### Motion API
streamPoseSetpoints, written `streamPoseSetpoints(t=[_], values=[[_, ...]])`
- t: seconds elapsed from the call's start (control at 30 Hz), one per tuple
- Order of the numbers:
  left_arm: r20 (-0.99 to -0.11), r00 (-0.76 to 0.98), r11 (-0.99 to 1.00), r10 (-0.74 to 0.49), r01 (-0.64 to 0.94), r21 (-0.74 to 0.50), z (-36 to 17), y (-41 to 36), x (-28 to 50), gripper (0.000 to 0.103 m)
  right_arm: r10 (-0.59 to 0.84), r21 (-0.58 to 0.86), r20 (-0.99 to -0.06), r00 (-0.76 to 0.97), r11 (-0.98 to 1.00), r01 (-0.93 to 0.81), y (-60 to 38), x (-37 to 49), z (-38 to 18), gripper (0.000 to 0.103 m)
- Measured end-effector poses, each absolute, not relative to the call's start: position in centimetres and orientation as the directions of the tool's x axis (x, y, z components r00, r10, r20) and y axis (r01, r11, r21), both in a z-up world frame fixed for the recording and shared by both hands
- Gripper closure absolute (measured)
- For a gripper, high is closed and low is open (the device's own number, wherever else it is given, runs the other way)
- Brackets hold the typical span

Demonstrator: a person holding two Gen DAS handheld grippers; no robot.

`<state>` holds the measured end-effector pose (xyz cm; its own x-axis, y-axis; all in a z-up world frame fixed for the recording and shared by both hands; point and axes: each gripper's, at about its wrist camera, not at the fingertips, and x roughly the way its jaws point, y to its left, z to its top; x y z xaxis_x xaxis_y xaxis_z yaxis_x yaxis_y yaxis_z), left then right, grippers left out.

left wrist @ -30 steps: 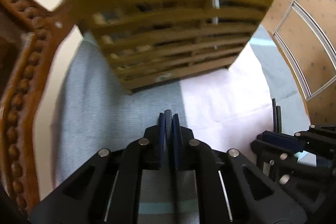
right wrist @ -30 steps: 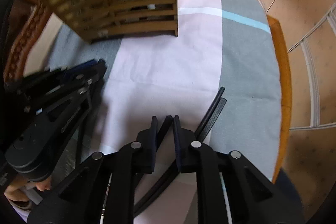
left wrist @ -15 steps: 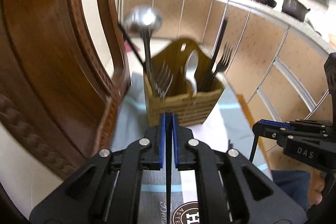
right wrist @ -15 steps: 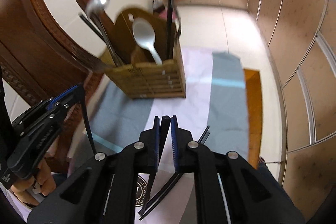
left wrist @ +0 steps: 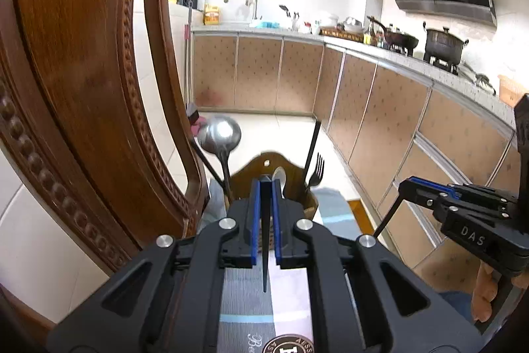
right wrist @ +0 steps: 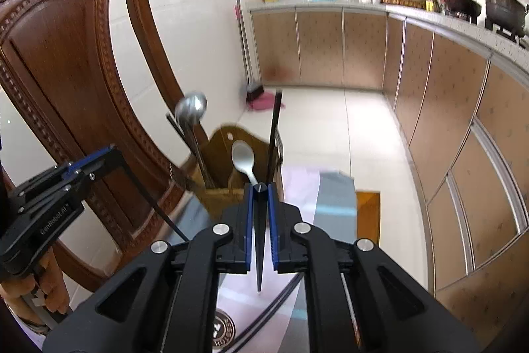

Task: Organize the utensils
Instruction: 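Lift both chopsticks and lower them into the wooden caddy with both tools, then open both tools to release the chopsticks in the caddy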

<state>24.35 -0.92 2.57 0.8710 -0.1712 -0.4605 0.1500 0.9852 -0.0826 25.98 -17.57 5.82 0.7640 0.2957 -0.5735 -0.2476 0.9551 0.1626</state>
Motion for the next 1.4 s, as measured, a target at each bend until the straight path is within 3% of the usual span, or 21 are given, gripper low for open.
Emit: streamPoseSetpoints(t=[0.17,0.63,1.0,1.4], values=[[-0.396,0.906,0.989,-0.146,0.123,-0.083,5.9,-1.0,24.8,0.096,0.285,0.128,-0.452,0.845,0.958,-0.255,-17.6,25.5,9.0,0.093],[-0.242,0.965,0.992,-0.104,0.084,-0.094,12.6,-0.3,28.4,0.096,0.268,0.145,-0.249,0.931,0.960,-0.238,-18.1,29.8,16.0,0.093],[-0.360,0.931,0.996,-0.066,0.039,-0.081,6.1,0.0,33.7,0.096,0.263,0.136,-0.397,0.879,0.964,-0.227,-15.5,34.9,8.9,0.093],[-0.426,0.902,0.996,-0.067,0.036,-0.079,2.3,-0.4,36.6,0.096,0.268,0.132,-0.473,0.840,0.963,-0.233,-14.2,37.2,5.6,0.094]])
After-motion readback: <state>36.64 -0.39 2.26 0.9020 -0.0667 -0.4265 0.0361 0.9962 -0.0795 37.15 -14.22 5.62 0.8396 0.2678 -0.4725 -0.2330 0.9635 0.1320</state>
